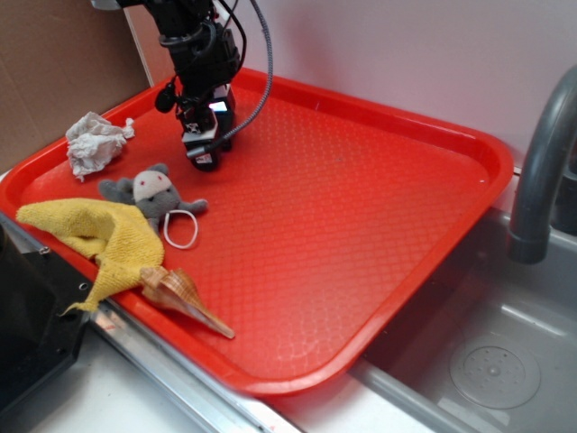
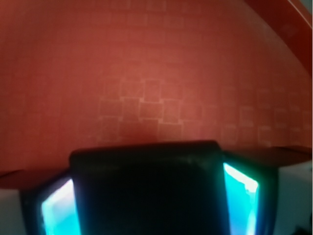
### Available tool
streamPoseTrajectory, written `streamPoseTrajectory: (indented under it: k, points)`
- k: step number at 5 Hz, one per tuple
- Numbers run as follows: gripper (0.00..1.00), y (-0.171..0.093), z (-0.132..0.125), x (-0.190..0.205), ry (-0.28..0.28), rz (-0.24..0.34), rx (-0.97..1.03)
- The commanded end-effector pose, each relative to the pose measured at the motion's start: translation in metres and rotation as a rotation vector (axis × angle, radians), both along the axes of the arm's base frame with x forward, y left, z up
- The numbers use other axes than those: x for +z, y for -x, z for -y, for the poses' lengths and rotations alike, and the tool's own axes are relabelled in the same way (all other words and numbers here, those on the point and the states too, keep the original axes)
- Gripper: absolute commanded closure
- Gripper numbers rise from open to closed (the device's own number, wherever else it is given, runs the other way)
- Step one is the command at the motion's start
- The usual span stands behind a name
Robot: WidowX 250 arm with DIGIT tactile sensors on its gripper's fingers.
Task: Grab the black box.
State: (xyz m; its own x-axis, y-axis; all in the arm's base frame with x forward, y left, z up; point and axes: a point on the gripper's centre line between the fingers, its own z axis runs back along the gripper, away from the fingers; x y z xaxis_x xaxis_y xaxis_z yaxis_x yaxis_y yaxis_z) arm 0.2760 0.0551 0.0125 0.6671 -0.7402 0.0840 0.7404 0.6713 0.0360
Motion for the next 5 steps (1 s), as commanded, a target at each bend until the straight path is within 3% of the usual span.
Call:
streamPoseTrajectory:
  k: [1, 2, 3, 4, 5]
  points:
    - [1.00, 0.009, 0.025, 0.051, -0.085, 0.034, 0.262]
    - [1.00, 0.010, 0.061, 0.099, -0.160, 0.044, 0.482]
    - [1.00, 0.041, 0.061, 0.149, -0.176, 0.050, 0.733]
    - [1.00, 0.058, 0.060, 0.198, -0.115, 0.099, 0.948]
    - [1.00, 0.073, 0.064, 0.220, -0.038, 0.092, 0.955]
